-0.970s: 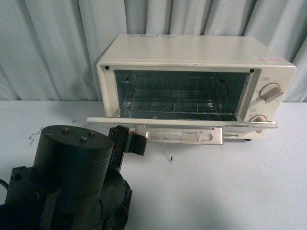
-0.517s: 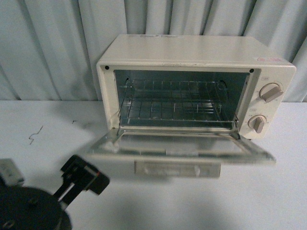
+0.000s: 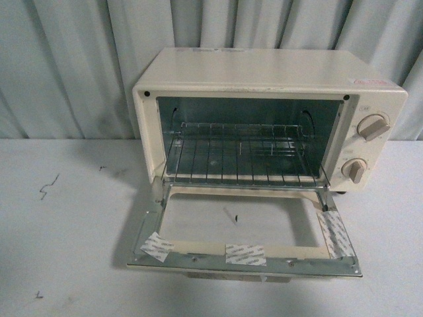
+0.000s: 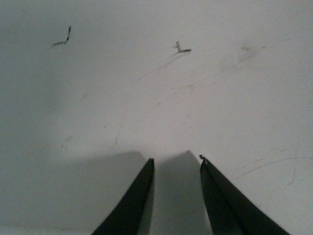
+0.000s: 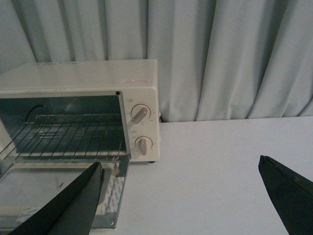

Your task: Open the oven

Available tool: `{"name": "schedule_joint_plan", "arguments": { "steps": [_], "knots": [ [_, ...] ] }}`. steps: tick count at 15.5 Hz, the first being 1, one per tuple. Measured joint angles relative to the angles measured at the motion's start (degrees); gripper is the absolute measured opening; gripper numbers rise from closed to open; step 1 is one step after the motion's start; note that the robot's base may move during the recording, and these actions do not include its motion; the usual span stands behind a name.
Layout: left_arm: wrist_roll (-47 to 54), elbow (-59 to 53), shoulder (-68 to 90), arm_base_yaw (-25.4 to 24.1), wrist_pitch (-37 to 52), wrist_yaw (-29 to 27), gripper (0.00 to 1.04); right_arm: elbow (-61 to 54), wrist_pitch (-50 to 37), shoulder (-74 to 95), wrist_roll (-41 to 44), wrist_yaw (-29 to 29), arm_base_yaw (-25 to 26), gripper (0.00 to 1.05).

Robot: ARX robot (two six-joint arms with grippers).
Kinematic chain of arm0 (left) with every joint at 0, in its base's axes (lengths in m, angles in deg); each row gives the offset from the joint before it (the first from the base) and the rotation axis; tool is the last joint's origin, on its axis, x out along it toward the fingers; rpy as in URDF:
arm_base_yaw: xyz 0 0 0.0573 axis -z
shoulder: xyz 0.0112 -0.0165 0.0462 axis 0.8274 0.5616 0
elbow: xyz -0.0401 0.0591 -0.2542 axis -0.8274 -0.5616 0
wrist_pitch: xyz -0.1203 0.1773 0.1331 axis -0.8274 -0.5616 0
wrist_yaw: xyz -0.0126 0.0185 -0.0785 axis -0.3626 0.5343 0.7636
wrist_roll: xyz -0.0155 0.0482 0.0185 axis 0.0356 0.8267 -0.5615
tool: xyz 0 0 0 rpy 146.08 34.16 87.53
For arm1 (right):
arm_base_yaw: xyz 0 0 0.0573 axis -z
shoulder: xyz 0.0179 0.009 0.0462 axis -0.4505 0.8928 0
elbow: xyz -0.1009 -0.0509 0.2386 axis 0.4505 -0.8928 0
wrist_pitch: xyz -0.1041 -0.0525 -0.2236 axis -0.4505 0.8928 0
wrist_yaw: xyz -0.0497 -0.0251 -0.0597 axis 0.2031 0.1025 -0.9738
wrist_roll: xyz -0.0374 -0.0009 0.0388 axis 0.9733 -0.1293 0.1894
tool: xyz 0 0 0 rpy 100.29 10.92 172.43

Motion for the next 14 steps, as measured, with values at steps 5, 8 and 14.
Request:
{"name": "schedule_joint_plan", "arguments": {
  "steps": [5,8,14],
  "knots": [
    [6.7,-0.5,-33.6,-7.5,-2.0,8.6,0.02,0.0,0.0,0.0,0.0,0.0,0.0,0.98],
    [6.7,-0.5,-64.0,-10.6,-15.4,11.9,0.02,0.0,0.0,0.0,0.0,0.0,0.0,0.98],
    [6.7,-0.3,-100.2,-17.3,-50.5,18.9,0.02,0.0,0.0,0.0,0.0,0.0,0.0,0.98]
  ]
}}
